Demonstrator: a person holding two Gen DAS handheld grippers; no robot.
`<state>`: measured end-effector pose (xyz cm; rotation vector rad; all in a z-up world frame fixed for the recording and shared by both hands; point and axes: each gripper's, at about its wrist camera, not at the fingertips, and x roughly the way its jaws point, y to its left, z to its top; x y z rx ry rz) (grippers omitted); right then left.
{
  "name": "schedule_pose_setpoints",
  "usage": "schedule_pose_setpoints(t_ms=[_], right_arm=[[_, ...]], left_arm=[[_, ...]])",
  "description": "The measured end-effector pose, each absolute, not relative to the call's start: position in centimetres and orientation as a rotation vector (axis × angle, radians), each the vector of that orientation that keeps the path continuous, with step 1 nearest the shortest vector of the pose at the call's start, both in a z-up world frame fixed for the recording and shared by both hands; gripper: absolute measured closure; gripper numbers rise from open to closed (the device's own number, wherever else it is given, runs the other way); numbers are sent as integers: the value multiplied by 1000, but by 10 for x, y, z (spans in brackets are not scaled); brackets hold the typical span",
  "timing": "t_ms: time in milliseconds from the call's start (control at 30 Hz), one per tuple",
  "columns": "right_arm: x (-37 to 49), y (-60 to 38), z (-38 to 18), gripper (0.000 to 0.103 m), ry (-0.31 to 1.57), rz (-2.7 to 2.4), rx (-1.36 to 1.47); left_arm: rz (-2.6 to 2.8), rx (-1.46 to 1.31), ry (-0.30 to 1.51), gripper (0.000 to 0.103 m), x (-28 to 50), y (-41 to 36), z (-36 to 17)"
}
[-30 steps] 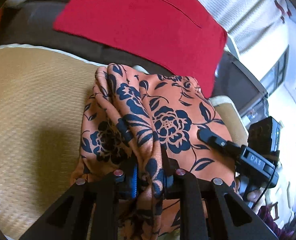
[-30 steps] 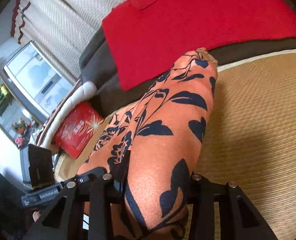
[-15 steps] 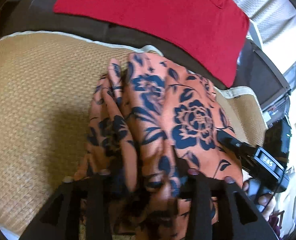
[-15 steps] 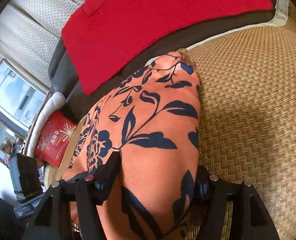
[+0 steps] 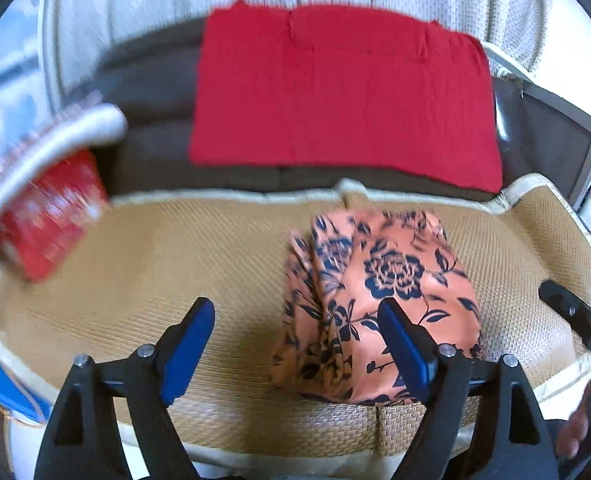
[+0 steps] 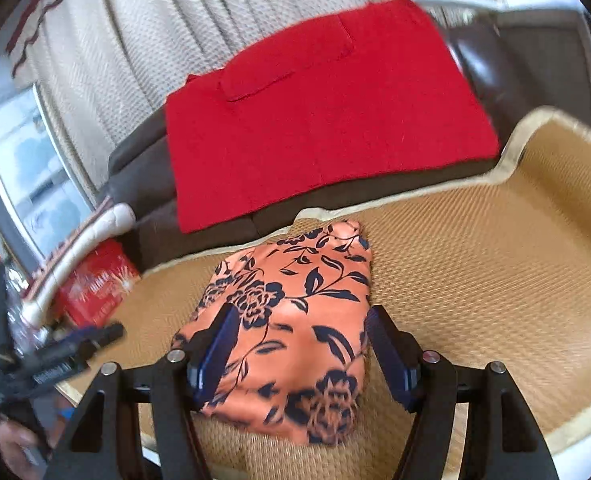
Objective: Fold small clothes
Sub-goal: 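Release the folded blouse and lift both tools away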
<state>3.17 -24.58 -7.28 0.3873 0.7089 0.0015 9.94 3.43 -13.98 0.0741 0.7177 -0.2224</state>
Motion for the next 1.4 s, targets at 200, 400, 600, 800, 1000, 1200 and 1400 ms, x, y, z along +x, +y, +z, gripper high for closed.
schedule_pose_setpoints(t_ms=[200, 400, 600, 800, 1000, 1200, 1400], right_arm=[[-18, -219, -11, 32, 698, 1, 323], [-60, -203, 34, 32, 683, 23, 315], [-84, -183, 62, 32, 659, 35, 278], [-101, -181, 85, 32, 625, 24, 264], [-112, -180, 105, 32, 578, 27, 246], [-120, -179, 118, 32, 547, 11, 226], [-125, -174, 126, 32, 543, 18, 218]], left_arm=[[-174, 13, 599, 4, 53, 19, -81], [-119, -19, 473, 0, 8, 20, -37], [-83, 2, 423, 0, -25, 25, -7], [-62, 19, 389, 0, -47, 26, 14], [-79, 46, 348, 0, -67, 23, 30], [-99, 97, 324, 0, -80, 17, 42], [-107, 83, 306, 0, -89, 24, 51]])
